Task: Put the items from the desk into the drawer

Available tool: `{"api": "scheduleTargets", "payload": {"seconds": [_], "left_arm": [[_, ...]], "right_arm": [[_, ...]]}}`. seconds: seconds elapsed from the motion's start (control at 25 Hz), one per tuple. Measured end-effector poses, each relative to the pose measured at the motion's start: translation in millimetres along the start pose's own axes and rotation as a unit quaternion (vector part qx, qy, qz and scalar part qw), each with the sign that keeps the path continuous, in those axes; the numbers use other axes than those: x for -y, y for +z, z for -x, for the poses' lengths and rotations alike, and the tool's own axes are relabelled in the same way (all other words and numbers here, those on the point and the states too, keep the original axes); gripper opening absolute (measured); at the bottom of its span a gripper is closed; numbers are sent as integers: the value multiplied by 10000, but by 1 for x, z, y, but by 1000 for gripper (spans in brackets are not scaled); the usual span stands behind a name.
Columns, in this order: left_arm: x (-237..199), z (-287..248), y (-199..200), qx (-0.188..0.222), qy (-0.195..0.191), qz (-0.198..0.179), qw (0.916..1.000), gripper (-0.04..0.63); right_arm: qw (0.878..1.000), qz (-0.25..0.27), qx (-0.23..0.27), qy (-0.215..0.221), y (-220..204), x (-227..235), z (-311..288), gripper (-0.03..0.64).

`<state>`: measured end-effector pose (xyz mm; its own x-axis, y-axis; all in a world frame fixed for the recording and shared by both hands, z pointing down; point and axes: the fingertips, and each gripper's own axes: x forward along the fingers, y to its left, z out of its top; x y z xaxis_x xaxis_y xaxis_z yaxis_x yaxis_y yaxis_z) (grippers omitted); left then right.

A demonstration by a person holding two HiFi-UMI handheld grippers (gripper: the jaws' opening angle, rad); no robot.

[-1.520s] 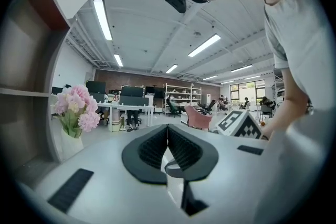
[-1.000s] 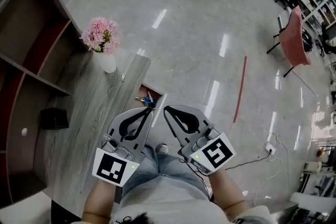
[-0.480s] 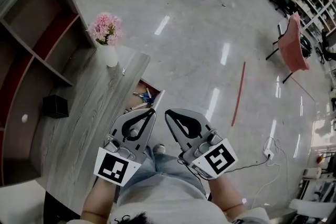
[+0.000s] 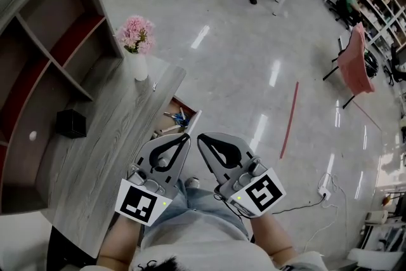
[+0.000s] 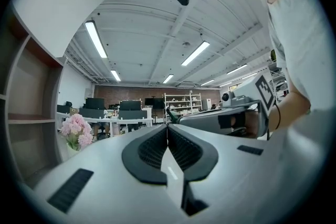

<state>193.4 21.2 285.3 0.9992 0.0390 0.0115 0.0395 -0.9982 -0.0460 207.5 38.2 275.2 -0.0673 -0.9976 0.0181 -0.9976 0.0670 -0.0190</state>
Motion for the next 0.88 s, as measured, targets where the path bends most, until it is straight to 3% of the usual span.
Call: {"api": "scheduleTargets", "payload": {"seconds": [0.88], "left_arm": [[1,10,4,-29,209,-183,9996,11]], "right_arm": [[9994,-86,159,279,7,-9,-4,9]]}}
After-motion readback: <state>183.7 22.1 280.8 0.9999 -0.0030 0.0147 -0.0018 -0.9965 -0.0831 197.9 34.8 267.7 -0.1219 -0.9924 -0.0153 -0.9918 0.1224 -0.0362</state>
